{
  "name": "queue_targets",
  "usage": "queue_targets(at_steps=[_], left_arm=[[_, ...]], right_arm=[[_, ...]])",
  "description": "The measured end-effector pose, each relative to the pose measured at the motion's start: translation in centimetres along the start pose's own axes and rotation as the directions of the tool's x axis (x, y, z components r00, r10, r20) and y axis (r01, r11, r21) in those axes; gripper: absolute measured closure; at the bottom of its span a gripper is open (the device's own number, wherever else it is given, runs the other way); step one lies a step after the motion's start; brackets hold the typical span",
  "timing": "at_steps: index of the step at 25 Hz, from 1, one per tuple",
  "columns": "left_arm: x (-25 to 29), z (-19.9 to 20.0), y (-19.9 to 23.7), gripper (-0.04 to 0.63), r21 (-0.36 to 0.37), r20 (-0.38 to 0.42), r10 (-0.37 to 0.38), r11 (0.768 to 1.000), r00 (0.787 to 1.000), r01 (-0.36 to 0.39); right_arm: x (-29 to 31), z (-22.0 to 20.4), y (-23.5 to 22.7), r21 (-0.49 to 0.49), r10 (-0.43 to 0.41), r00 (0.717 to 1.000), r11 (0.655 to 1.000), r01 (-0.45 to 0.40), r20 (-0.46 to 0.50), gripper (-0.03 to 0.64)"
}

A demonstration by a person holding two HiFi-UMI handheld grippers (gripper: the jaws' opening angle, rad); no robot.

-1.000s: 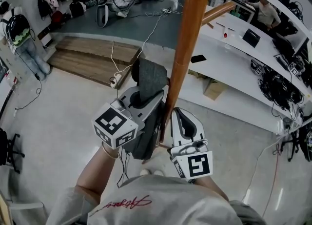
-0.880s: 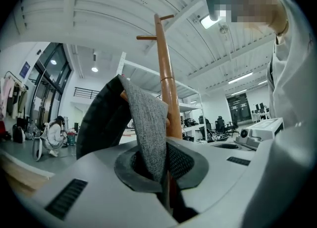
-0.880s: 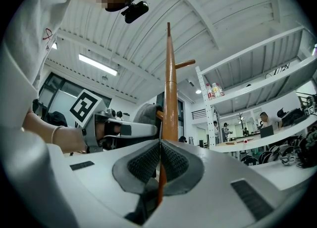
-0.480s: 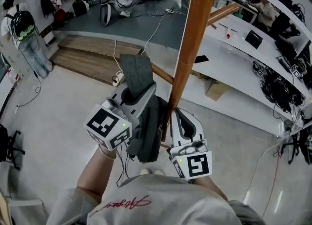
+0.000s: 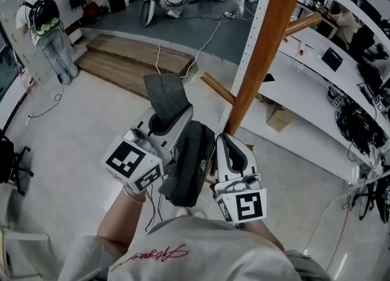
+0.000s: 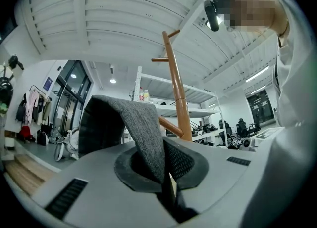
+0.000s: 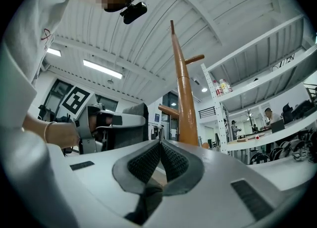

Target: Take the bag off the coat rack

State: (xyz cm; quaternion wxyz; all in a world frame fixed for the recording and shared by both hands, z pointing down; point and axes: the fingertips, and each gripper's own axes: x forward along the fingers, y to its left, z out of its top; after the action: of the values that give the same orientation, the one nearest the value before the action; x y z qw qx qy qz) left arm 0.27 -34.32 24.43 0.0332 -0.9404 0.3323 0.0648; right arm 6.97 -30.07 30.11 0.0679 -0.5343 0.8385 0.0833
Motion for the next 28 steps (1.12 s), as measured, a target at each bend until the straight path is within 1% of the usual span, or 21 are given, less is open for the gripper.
queue_targets(at_steps=[6,13,20,24,28], left_arm=[[-2.5,-0.7,0.2,0.558,-0.020,-0.001,0.057,0.998,0.998,-0.057],[-5.0,-1.3,-0.2,0.558,-0.026,0.000,0.117,0.993,0.993,-0.117],[-7.3,-1.3,-0.8,0.558,-0.031,0.019,0.190,0.981,0.982,-0.189],[-8.7,-1.1,-1.4,0.558,-0.025,0.043,0.238,0.971,0.970,-0.237],[-10.1,-0.9,-2.3,0.558,-0.025,0.059,0.268,0.963,0.962,-0.267]], right_arm=[[0.5,-0.3,1.6,0.010,0.048,0.999,0.999,-0.048,0.003,0.600],[0.8,-0.4,3.2,0.025,0.099,0.995,0.995,-0.099,0.003,0.598],[0.6,0.0,4.2,0.028,0.150,0.989,0.988,-0.150,0.013,0.600],[0.1,0.1,4.9,0.023,0.189,0.982,0.982,-0.189,0.027,0.600],[-0.6,0.4,5.5,0.022,0.213,0.976,0.977,-0.214,0.035,0.600]])
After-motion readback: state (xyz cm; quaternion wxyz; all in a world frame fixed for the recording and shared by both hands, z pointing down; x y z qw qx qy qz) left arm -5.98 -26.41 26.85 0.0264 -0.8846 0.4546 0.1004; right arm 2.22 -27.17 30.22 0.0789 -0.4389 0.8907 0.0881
